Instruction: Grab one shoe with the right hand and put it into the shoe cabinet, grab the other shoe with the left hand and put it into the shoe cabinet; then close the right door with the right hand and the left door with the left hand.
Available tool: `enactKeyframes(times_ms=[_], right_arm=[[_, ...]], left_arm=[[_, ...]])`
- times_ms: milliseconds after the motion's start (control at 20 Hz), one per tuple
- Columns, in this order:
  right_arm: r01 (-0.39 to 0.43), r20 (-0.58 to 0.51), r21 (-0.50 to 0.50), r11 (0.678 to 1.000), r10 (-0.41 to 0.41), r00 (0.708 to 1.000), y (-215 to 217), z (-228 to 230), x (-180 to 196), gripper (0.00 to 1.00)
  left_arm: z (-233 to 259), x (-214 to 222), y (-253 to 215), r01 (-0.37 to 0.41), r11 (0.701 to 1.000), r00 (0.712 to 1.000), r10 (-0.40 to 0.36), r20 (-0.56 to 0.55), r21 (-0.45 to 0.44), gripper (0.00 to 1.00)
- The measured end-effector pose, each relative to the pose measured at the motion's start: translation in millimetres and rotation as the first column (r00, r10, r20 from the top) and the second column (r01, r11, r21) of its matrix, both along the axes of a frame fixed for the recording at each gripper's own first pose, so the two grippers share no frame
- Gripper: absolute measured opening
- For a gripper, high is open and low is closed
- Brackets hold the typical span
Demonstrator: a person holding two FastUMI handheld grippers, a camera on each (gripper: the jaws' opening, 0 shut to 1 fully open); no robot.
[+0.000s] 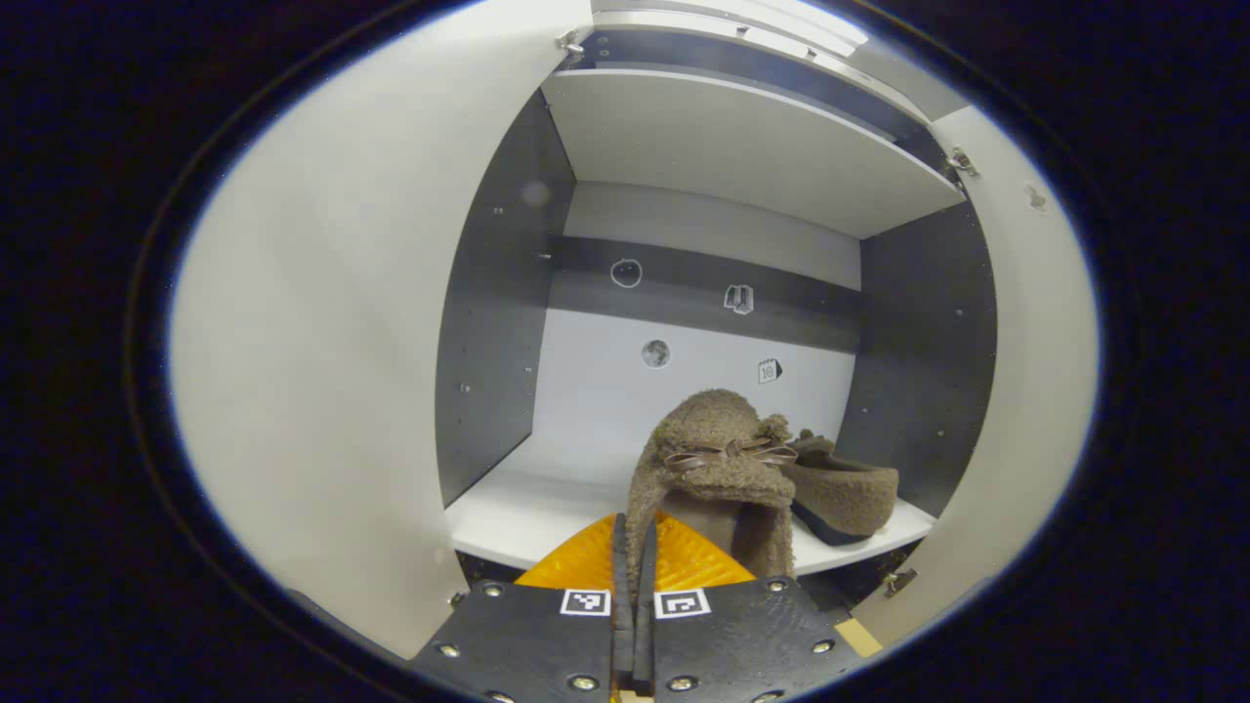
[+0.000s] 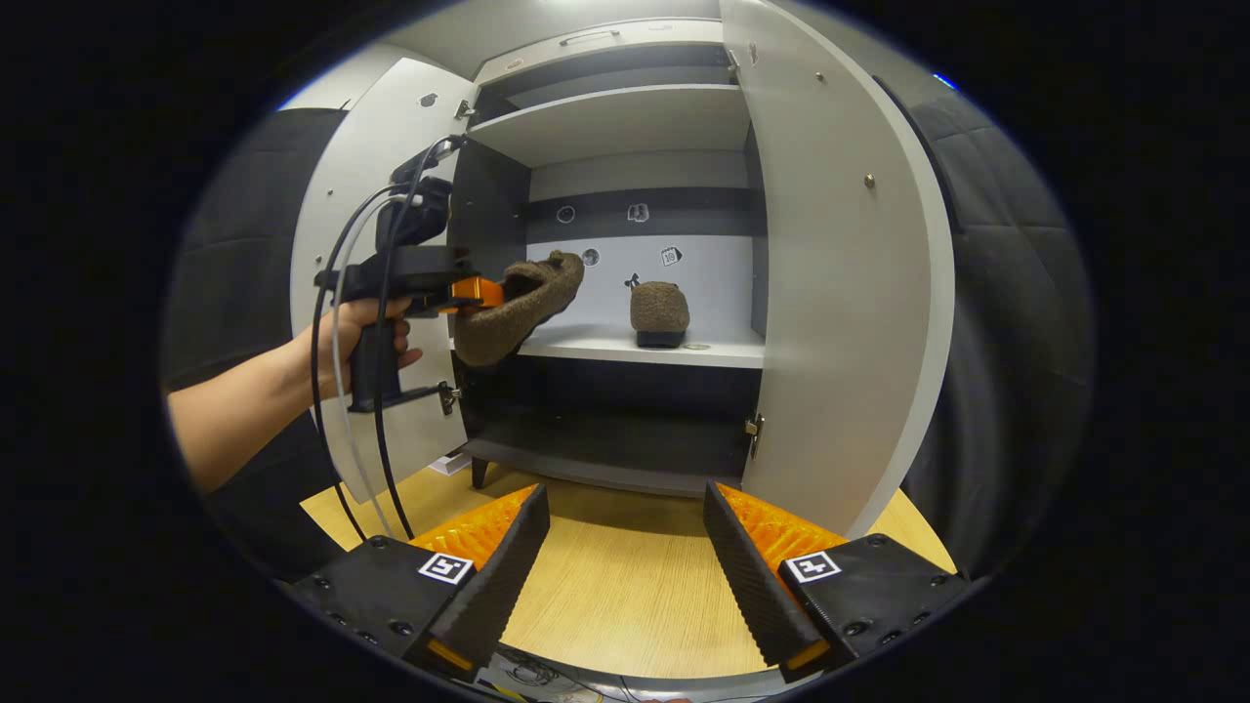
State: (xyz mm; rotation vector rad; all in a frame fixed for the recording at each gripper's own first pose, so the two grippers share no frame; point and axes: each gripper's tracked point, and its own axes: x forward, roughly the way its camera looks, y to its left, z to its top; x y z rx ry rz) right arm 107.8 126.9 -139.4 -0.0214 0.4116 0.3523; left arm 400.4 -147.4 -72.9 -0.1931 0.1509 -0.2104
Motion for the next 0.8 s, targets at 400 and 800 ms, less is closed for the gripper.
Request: enactKeyframes(times_ms=[400,800], right_arm=[[0.046,-0.045,-0.001,0.999,-0.046,0.998,-9.1,-19.9,8.6,1.0],[0.058,-0.044,0.019,0.998,-0.057,0.997,-7.1,-18.6,19.5,1.0]], left_arm=[[-3.7,97.2,-12.4,-0.028,0.999,0.998,0.029,-0.052,0.02,0.01],[-9.8,105.7,-10.9,-0.026,0.992,0.998,0.033,-0.052,0.124,0.1]])
